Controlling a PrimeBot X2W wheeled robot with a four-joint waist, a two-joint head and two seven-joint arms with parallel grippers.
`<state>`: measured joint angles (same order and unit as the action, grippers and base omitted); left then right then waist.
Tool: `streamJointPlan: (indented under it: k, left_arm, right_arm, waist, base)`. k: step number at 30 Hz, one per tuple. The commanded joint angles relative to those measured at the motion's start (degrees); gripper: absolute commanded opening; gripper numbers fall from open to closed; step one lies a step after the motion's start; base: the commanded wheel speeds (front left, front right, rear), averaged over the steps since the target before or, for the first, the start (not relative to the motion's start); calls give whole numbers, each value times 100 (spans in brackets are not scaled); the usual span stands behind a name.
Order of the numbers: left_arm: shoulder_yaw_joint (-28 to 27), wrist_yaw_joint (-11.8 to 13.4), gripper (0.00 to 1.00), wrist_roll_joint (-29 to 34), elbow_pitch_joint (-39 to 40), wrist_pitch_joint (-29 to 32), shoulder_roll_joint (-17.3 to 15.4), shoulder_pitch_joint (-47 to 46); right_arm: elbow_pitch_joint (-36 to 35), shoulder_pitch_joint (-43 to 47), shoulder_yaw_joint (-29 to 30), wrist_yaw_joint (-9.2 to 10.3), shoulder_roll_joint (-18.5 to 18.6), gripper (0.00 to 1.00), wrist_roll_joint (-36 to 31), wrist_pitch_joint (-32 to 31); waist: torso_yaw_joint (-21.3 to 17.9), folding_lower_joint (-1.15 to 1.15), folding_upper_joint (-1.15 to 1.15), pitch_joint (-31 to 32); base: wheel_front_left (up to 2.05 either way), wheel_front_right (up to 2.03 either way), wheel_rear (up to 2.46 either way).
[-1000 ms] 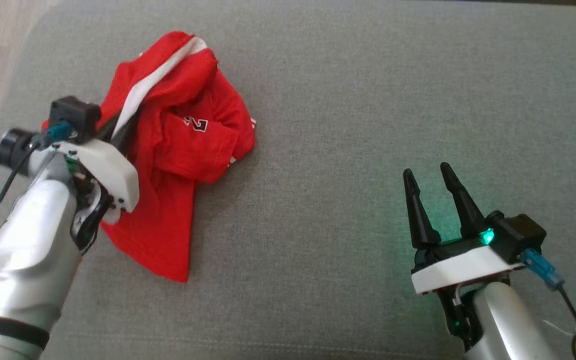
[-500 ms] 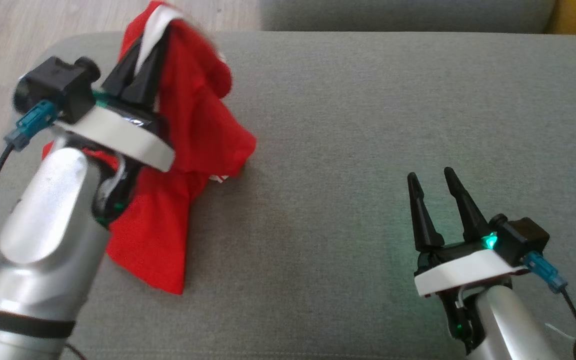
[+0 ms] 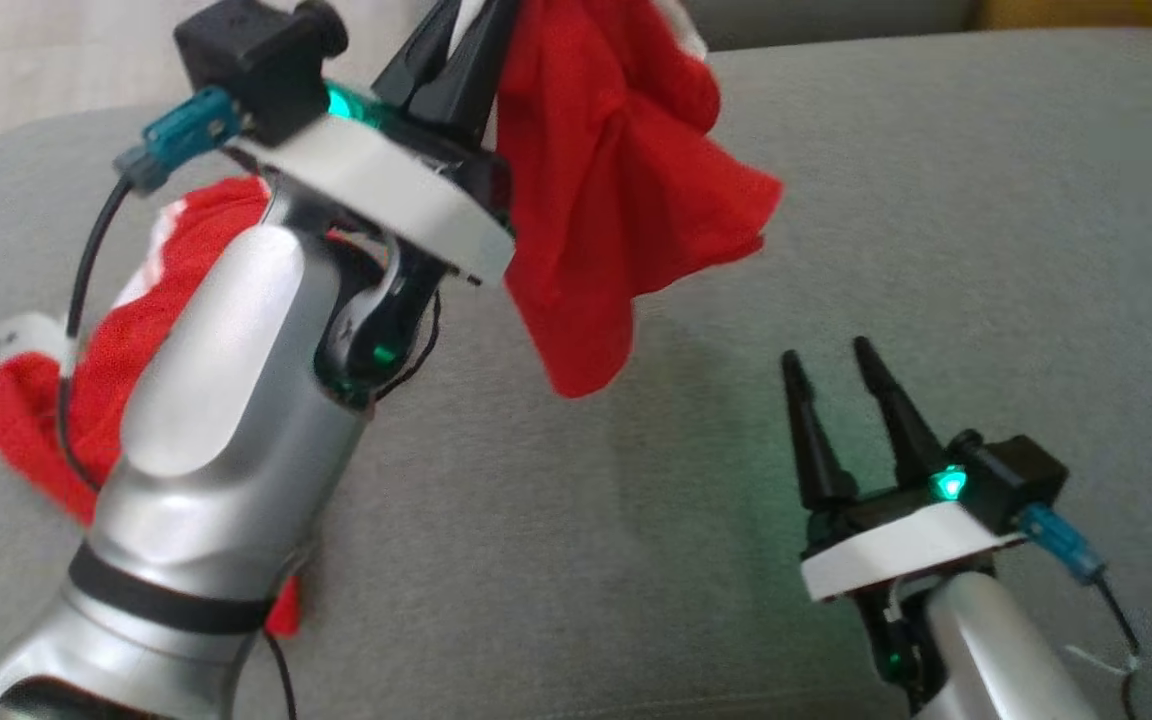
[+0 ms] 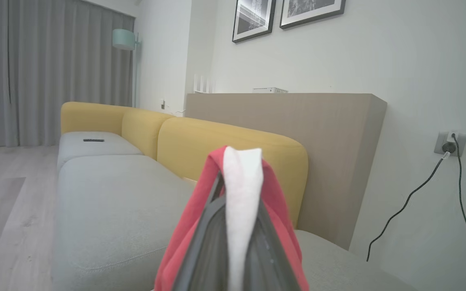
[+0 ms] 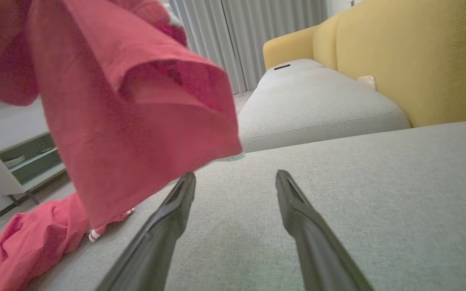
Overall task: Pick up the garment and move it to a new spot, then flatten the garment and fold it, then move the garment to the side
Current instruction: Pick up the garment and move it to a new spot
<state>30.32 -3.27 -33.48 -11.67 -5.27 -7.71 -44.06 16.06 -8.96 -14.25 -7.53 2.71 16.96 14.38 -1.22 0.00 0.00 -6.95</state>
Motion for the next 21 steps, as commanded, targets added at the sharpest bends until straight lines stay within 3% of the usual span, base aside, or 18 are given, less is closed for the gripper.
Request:
streamJointPlan:
  k: [1, 14, 15, 16, 21]
  left_arm:
    - [-200, 44, 0, 42, 121, 20, -78, -310]
    - [26, 410, 0, 308, -976, -118, 218, -653]
    - [30, 454, 35, 339, -1118, -186, 238, -687]
    - [22, 494, 100, 356, -1264, -268, 260, -725]
    - [-43, 559, 100, 351, -1888, -685, 353, -948]
  right_arm:
    - [-208, -220, -199, 4, 17, 100, 35, 62]
    - [-568, -546, -675, 4, 17, 100, 315, 62]
    - [-603, -553, -689, 4, 17, 100, 335, 62]
    - [-637, -558, -700, 4, 17, 100, 352, 62]
    - [-746, -540, -662, 4, 17, 100, 392, 62]
  waist:
    - [-300, 0, 0, -56]
    - [-1944, 0, 0, -393]
    - [-2018, 0, 0, -430]
    - [-2076, 0, 0, -465]
    - [-2154, 0, 0, -571]
  base:
    - [0, 0, 0]
    - [0, 0, 0]
    - [0, 0, 0]
    - [0, 0, 0]
    - [0, 0, 0]
